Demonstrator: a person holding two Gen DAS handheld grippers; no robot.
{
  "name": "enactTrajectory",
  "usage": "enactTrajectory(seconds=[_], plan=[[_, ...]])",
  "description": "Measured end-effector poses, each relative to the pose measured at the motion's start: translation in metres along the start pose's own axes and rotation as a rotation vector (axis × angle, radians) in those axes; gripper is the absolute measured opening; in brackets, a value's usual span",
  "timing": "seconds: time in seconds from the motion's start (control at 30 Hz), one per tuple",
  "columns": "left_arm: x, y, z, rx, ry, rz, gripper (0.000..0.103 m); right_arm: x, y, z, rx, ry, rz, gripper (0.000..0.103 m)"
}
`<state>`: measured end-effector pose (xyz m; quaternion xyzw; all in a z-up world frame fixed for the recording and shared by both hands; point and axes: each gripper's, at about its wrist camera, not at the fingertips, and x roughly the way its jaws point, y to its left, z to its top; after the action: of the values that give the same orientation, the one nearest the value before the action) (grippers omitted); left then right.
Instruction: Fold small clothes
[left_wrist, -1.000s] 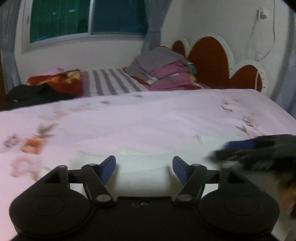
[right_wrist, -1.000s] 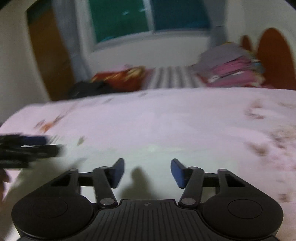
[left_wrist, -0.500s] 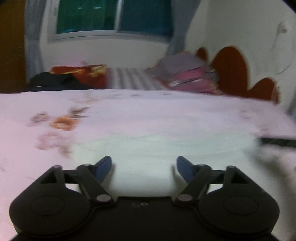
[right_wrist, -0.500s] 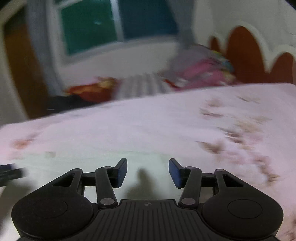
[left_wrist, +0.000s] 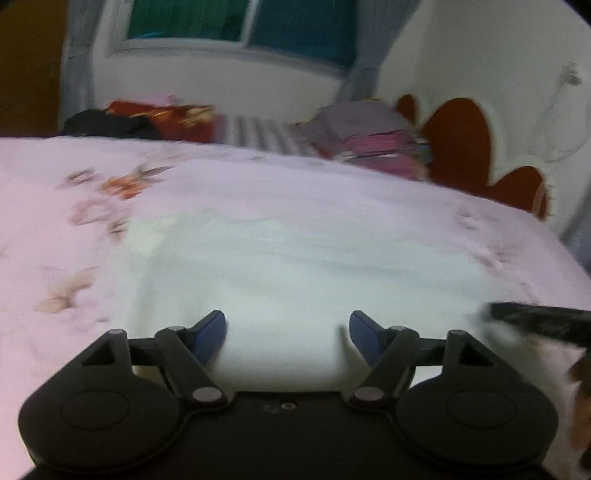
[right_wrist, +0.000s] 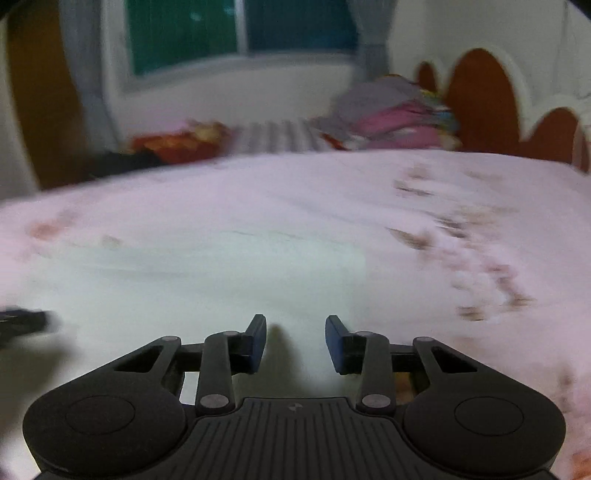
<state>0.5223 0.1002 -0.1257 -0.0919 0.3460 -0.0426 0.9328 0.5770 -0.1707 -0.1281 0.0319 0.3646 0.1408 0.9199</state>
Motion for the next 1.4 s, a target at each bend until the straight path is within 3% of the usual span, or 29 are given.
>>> enactTrajectory(seconds=[0.07,0.17,0.3,0.37,0.53,0.63,0.73,0.83,1.1,1.2,1.3,1.4], plan=[[0.003,-0.019,-0.008,0.044,0.033,-0.011,0.075,-0.002,0.029,-0.009,-0.065,0.029,0.093,0.037],[0.008,-0.023,-0.024,0.081,0.06,0.006,0.075,0.006,0.047,-0.028,-0.151,0.057,0.067,0.037],[-0.026,-0.012,-0.032,0.095,0.011,0.037,0.073,-0.01,0.038,-0.026,-0.118,0.061,0.051,0.037],[-0.042,-0.009,-0.042,0.082,0.011,0.047,0.071,-0.032,0.04,-0.03,-0.091,0.037,0.102,0.037],[-0.069,-0.025,-0.067,0.091,0.015,0.044,0.069,-0.064,0.071,-0.071,-0.124,0.082,0.185,0.036],[-0.066,-0.034,-0.078,0.115,0.061,0.032,0.069,-0.072,0.083,-0.091,-0.132,0.098,0.207,0.034],[-0.065,-0.026,-0.085,0.076,0.068,0.014,0.071,-0.072,0.088,-0.103,-0.144,0.117,0.199,0.03],[-0.073,-0.019,-0.086,0.078,0.068,0.045,0.071,-0.078,0.087,-0.109,-0.197,0.112,0.18,0.03],[-0.095,0.028,-0.095,-0.03,0.053,0.098,0.07,-0.097,0.004,-0.112,-0.057,0.115,-0.019,0.03],[-0.104,0.029,-0.094,-0.052,0.038,0.111,0.069,-0.104,-0.011,-0.11,-0.025,0.119,-0.029,0.03],[-0.109,0.024,-0.088,-0.045,-0.014,0.121,0.072,-0.119,-0.011,-0.101,0.002,0.051,-0.018,0.03],[-0.097,0.025,-0.088,-0.037,0.046,0.147,0.069,-0.104,-0.008,-0.099,-0.011,0.091,-0.054,0.03]])
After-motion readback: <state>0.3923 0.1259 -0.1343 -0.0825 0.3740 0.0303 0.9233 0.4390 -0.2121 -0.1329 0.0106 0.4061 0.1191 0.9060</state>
